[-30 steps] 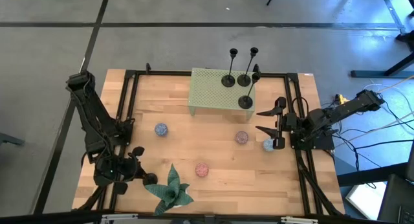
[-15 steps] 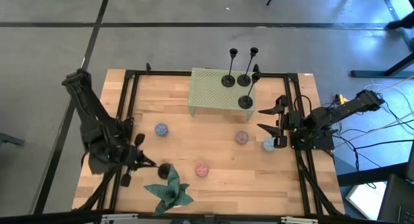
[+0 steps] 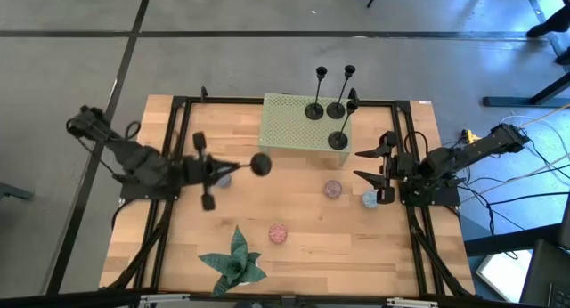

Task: Pick & Place candle stick holders
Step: Put the black candle holder on the shelf, then put the blue scented candle on the shelf

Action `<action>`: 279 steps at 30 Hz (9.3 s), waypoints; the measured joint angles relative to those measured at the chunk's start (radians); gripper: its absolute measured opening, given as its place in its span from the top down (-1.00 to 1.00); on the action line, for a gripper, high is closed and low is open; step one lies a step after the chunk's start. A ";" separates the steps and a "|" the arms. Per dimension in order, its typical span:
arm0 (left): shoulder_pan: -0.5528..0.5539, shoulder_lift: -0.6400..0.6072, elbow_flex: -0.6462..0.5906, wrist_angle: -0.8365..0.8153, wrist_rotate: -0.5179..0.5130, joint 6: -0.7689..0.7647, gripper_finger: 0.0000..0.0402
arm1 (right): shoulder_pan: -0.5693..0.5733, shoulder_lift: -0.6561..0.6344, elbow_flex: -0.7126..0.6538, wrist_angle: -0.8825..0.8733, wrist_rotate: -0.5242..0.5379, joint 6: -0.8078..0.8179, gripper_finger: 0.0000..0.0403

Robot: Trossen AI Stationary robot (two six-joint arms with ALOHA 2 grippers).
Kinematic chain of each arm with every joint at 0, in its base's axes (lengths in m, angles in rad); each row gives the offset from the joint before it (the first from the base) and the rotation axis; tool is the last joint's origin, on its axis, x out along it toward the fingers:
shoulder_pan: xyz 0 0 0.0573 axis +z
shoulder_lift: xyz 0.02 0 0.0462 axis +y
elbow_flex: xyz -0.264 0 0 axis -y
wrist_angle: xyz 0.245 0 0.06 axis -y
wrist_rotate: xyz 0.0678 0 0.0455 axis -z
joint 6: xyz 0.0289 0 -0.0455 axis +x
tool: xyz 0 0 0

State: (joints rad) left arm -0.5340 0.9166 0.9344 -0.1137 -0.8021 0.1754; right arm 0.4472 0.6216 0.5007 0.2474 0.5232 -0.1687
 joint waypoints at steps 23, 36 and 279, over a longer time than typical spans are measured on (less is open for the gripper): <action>0.809 0.464 0.000 0.622 1.024 -0.131 0.89 | 0.000 0.000 0.000 0.007 0.000 -0.046 -0.15; 0.918 0.607 0.000 0.658 1.027 -0.144 0.89 | 0.000 0.000 0.000 0.006 0.000 -0.049 -0.15; 0.677 0.404 -0.159 -0.774 0.821 -0.453 -0.45 | -0.085 0.447 0.145 -0.312 -0.187 0.030 -0.15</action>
State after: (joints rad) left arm 0.1429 1.3205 0.7750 -0.8875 0.0188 -0.2780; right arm 0.3626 1.0683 0.6453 -0.0650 0.3357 -0.1383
